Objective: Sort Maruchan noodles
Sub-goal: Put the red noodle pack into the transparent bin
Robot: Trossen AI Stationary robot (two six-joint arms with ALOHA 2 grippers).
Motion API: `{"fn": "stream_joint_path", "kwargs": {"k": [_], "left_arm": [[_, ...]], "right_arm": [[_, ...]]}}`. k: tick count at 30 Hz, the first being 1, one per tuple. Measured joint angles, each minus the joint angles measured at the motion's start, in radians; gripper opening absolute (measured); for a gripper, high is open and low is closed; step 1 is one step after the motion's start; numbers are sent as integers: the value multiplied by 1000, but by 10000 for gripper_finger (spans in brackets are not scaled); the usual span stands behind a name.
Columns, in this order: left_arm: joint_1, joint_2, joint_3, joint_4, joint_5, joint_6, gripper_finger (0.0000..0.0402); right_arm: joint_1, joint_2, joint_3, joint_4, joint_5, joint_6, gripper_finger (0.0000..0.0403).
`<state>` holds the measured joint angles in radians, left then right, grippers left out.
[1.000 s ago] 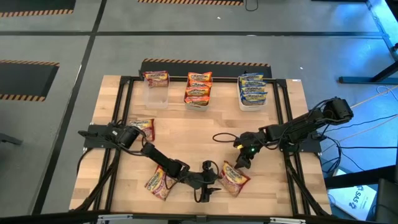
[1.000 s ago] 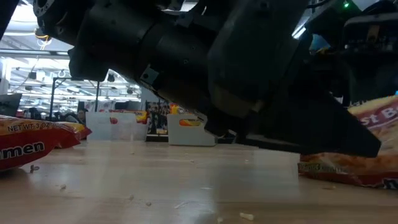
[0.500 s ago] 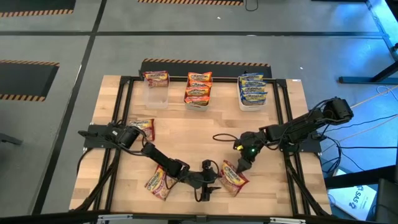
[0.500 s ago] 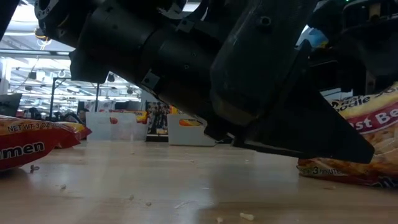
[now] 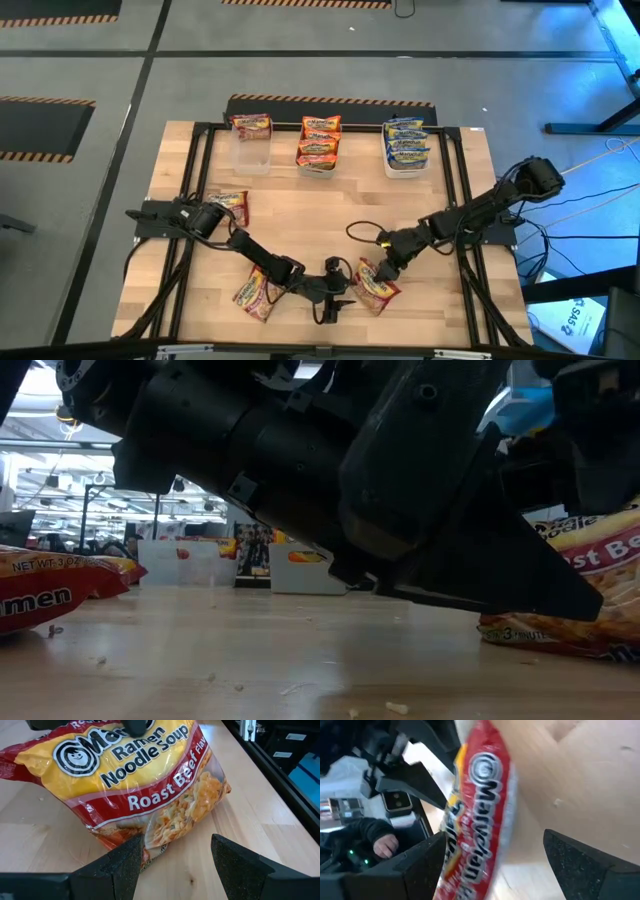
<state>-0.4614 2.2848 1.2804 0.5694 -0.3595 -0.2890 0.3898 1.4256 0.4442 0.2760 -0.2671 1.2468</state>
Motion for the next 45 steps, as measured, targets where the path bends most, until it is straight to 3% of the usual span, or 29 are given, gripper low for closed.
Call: {"fn": "stream_joint_path", "kwargs": {"k": [5, 8, 19, 25, 33, 40, 45], "left_arm": [[1, 0, 0, 0, 1, 0, 229], [1, 0, 0, 0, 1, 0, 229], [1, -5, 0, -7, -8, -13, 229], [-13, -54, 0, -94, 19, -10, 229], [-30, -248, 0, -477, 13, -8, 229], [-29, -361, 0, -597, -18, -9, 235], [1, -392, 0, -575, 23, -21, 275]], "right_arm": [[58, 38, 20, 28, 71, 26, 315], [83, 55, 46, 29, 99, 14, 292], [95, 79, 93, -2, 147, -54, 116], [96, 79, 136, -43, 145, -134, 51], [95, 79, 254, -192, 203, -338, 36], [95, 79, 304, -235, 237, -435, 37], [95, 100, 305, -220, 260, -472, 37]]}}
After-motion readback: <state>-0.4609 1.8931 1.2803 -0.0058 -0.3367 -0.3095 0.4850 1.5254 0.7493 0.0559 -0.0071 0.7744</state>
